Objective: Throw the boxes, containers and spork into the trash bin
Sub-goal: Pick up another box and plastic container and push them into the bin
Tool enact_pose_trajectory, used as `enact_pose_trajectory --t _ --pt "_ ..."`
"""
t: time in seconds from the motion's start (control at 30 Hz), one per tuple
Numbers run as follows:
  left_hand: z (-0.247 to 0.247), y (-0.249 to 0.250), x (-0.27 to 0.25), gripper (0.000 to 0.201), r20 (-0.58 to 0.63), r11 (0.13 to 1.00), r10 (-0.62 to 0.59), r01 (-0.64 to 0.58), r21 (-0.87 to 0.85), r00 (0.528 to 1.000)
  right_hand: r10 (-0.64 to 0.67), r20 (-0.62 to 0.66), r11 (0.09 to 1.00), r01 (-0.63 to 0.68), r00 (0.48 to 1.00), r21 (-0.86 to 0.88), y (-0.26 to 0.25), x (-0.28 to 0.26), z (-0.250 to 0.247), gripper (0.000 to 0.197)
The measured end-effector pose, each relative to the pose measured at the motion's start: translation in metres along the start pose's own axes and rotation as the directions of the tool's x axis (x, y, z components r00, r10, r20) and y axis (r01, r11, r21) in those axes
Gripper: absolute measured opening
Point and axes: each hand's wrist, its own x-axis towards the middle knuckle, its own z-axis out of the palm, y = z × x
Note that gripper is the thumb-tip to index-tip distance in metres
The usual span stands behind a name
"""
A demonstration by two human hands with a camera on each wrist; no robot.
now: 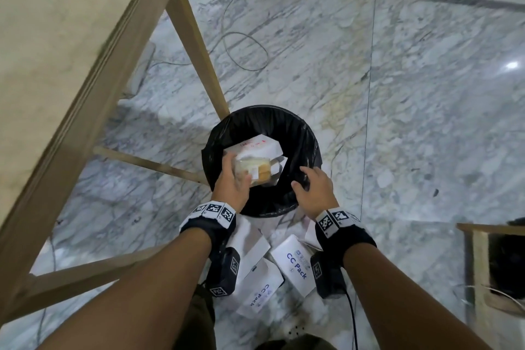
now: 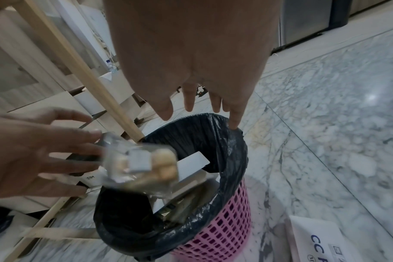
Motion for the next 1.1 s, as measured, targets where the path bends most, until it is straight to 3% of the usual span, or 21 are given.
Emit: enact_pose_trajectory --t 0.1,0.2,0.3,0.57,0.8,0.93,1.1 --pt "0.004 -0.005 -0.005 0.06 0.15 0.995 -0.098 0.097 0.015 0.984 0.001 0.002 1.0 -0.001 1.0 0.0 -0.001 -0.003 -0.003 0.051" --pt "0.002 -0.007 -0.017 0.045 0.217 0.982 -0.19 0.184 0.046 0.958 -0.039 -0.015 0.999 0.038 0.999 -0.01 -0.012 -0.012 -0.008 0.05" --pt "-0.01 0.008 -0.034 0.034 0.234 0.985 -0.17 0.159 0.065 0.957 -0.086 -0.022 0.996 0.086 0.996 -0.008 -0.032 -0.029 -0.02 0.049" --pt "-0.089 0.116 -0.084 0.026 0.114 0.997 -0.041 0.035 0.062 0.993 -0.167 -0.003 0.985 0.167 0.986 -0.035 -0.121 -0.11 -0.083 0.049" --pt "-0.192 0.204 -0.166 0.025 0.048 0.989 0.068 -0.074 0.129 0.997 -0.302 0.021 0.952 0.303 0.953 -0.032 -0.211 -0.212 -0.144 0.037" --pt "-0.25 0.224 -0.208 0.026 0.025 0.981 0.122 -0.124 0.15 0.992 -0.411 0.021 0.911 0.412 0.911 -0.017 -0.258 -0.26 -0.158 0.029" --pt "-0.322 0.221 -0.242 0.028 -0.034 0.979 0.146 -0.139 0.15 0.989 -0.5 0.043 0.866 0.501 0.865 -0.009 -0.315 -0.302 -0.154 0.037"
